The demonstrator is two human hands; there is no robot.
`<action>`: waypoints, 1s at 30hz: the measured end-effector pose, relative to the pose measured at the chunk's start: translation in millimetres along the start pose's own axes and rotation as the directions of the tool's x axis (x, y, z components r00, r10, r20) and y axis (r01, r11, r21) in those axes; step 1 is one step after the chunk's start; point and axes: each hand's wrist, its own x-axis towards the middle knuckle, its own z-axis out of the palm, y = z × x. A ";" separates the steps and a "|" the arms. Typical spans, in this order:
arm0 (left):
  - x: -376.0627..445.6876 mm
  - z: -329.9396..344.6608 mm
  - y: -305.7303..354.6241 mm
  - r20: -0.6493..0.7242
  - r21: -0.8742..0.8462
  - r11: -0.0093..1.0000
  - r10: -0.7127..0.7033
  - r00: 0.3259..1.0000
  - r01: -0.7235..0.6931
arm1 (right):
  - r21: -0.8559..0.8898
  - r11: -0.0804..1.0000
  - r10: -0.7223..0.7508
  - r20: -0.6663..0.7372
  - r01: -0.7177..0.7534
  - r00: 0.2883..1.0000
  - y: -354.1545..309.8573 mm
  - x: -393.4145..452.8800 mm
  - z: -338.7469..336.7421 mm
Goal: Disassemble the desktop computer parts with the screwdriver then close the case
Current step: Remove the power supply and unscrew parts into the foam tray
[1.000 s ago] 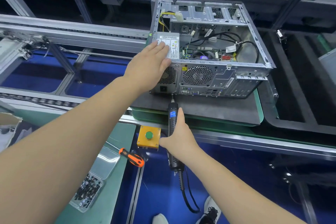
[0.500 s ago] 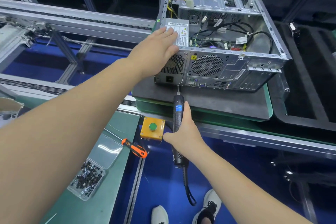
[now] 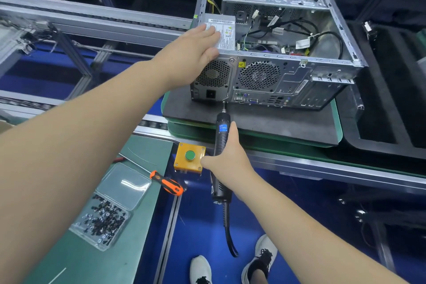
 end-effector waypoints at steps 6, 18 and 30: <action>-1.2 0.6 0.7 -0.018 -0.002 1.000 0.000 1.000 0.000 | -0.010 1.000 0.003 0.003 -0.003 1.000 -5.3 0.0 -0.3; -2.5 0.2 9.5 -0.016 0.000 0.999 -0.048 0.999 0.048 | -0.070 0.997 0.023 0.027 -0.021 0.999 -17.0 2.0 -0.9; -4.8 0.1 13.4 -0.020 -0.028 0.996 -0.083 0.996 0.083 | -0.101 0.993 0.069 0.007 -0.068 0.998 -24.8 3.7 -3.3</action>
